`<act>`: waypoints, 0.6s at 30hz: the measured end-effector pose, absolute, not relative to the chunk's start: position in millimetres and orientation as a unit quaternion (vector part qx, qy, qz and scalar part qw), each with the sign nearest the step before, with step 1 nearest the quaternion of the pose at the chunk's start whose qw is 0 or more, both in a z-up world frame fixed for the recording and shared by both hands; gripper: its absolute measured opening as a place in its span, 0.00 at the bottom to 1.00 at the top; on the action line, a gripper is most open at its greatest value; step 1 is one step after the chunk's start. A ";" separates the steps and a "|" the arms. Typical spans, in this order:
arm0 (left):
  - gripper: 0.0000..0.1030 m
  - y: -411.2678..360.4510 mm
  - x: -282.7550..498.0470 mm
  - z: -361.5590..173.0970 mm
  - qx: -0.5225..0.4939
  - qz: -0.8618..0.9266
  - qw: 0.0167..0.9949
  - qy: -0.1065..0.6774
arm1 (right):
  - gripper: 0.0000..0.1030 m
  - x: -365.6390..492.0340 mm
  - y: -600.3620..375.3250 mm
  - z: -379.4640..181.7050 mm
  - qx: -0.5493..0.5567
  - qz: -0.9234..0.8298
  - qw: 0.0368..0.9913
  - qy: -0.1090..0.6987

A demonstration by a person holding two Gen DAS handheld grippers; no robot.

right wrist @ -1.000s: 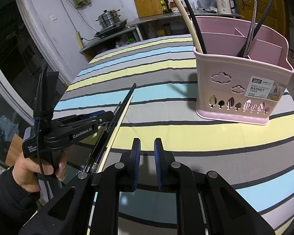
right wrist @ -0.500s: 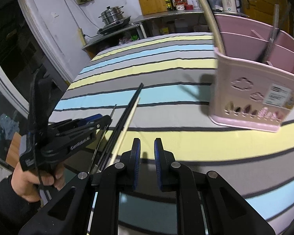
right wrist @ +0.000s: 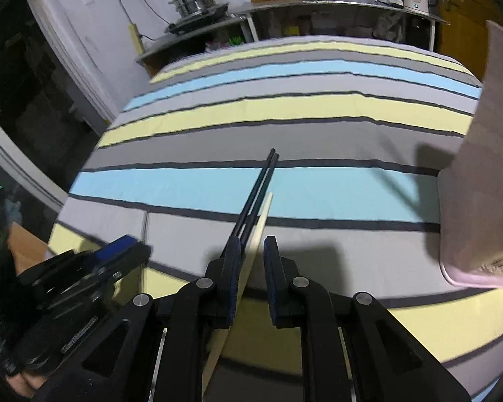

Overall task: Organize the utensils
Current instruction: 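Close the left tool on a thin metal chopstick while the right tool grasps a wooden chopstick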

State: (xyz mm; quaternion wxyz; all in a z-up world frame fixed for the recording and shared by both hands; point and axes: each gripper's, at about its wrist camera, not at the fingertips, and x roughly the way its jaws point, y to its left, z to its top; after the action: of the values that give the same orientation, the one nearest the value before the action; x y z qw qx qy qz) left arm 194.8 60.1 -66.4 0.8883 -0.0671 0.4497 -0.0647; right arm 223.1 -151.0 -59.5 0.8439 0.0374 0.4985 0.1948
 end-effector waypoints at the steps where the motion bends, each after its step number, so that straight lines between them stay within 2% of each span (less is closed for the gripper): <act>1: 0.16 60.4 195.2 -66.5 -0.068 -0.065 0.889 0.449 | 0.14 224.0 -151.5 -59.5 0.037 0.194 0.846 0.495; 18: 0.16 57.4 197.0 -65.8 -0.053 -0.066 0.887 0.453 | 0.14 234.9 -136.3 -56.7 -0.029 0.144 0.848 0.509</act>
State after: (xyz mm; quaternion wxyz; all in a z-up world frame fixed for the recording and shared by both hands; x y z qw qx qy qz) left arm 197.0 57.4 -65.8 0.8875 -0.0532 0.4531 -0.0657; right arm 234.9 -136.3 -56.7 0.8481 -0.0293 0.5092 0.1438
